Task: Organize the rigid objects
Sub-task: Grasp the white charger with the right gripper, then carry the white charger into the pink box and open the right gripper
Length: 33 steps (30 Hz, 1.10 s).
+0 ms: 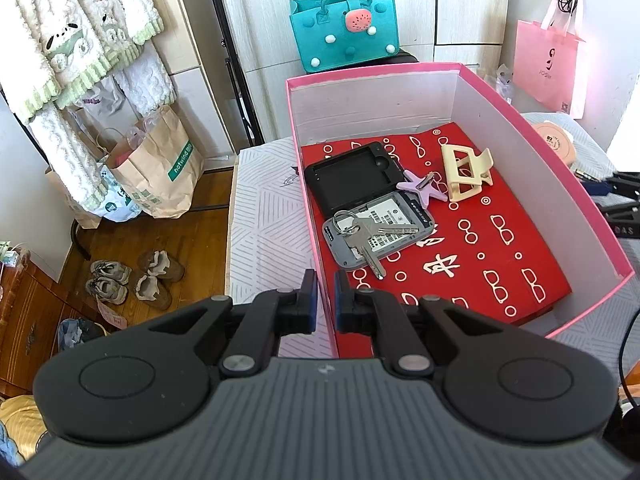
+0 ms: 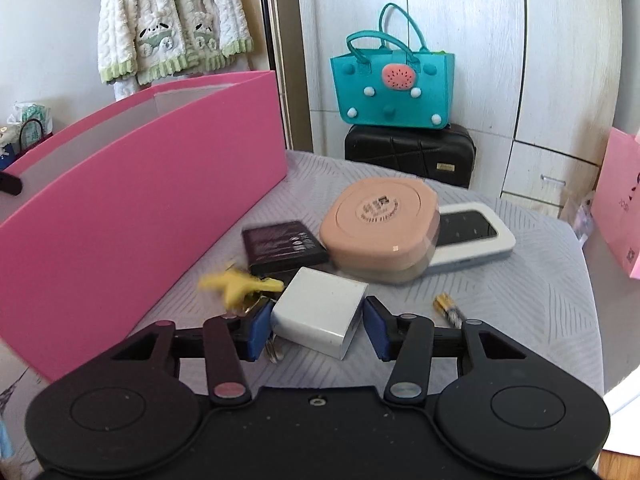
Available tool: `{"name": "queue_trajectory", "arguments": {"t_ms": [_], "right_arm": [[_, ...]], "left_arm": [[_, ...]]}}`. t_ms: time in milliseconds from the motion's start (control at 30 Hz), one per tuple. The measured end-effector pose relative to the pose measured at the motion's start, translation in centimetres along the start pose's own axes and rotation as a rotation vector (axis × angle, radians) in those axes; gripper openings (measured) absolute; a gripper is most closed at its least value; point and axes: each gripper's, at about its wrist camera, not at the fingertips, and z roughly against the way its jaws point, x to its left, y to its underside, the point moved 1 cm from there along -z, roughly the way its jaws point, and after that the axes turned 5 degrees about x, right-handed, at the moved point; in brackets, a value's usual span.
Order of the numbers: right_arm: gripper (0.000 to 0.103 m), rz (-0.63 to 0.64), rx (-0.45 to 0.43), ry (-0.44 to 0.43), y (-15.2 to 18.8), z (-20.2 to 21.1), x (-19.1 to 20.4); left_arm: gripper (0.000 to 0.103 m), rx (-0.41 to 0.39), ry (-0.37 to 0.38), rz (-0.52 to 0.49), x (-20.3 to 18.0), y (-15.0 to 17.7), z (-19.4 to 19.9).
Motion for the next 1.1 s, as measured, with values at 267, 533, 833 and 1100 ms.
{"name": "queue_trajectory", "arguments": {"t_ms": [267, 533, 833, 1100], "right_arm": [[0.052, -0.054, 0.08, -0.002, 1.1, 1.8, 0.2], [0.053, -0.077, 0.042, 0.014, 1.4, 1.3, 0.3], [0.051, -0.077, -0.017, -0.008, 1.5, 2.7, 0.8], [0.051, -0.021, -0.117, -0.036, 0.1, 6.9, 2.9]], "left_arm": [[0.006, 0.004, 0.007, 0.005, 0.2, 0.0, -0.1], [0.006, 0.007, -0.001, 0.003, 0.1, -0.1, -0.2], [0.006, 0.012, -0.006, 0.001, 0.0, -0.1, -0.2], [0.006, 0.015, -0.002, -0.001, 0.1, -0.1, -0.2]]}}
